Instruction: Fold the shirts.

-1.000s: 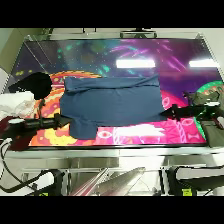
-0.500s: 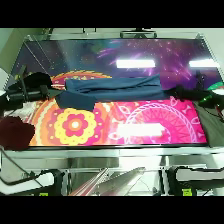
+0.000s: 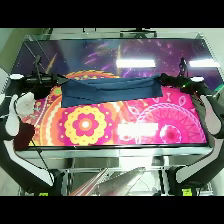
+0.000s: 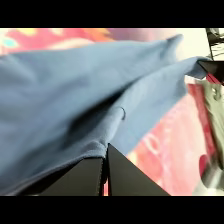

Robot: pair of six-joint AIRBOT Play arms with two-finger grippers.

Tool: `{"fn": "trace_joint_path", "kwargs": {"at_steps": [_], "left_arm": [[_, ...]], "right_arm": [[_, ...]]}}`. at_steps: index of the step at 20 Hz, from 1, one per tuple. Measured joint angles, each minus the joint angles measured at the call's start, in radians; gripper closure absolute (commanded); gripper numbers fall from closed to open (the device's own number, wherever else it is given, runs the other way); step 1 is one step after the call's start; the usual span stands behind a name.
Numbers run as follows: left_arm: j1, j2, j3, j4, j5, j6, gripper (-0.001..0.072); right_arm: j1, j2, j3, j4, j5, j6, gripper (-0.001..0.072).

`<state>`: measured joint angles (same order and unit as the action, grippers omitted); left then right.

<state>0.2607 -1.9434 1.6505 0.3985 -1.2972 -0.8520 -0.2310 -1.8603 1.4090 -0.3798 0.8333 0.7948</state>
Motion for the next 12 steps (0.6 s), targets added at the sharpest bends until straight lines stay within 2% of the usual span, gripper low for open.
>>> {"fn": "trace_joint_path", "kwargs": {"at_steps": [1,2,3,4,8,9,12], "left_arm": [[-0.002,-0.035,0.040,0.000,0.000,0.000,0.0417],[-0.003,-0.068,0.086,0.000,0.003,0.000,0.0244],[-0.002,-0.092,0.128,0.000,0.004,-0.001,-0.0013],[0.002,-0.111,0.174,-0.001,0.004,-0.003,-0.0003],[0.040,-0.145,0.340,0.000,-0.001,-0.044,-0.0001],[0.053,-0.146,0.370,0.000,-0.011,-0.062,0.0031],[0.076,-0.126,0.373,0.000,-0.040,-0.096,0.0213]], "right_arm": [[0.002,-0.021,0.011,-0.003,-0.006,0.000,0.0514],[0.003,-0.036,0.022,-0.018,-0.015,-0.001,0.0368],[0.003,-0.046,0.032,-0.042,-0.021,-0.003,0.0277],[-0.001,-0.051,0.045,-0.078,-0.019,0.000,0.0208],[-0.043,-0.061,0.138,-0.277,0.020,0.135,0.0194],[-0.056,-0.069,0.164,-0.311,0.044,0.169,0.0194],[-0.083,-0.110,0.233,-0.357,0.137,0.235,0.0195]]}}
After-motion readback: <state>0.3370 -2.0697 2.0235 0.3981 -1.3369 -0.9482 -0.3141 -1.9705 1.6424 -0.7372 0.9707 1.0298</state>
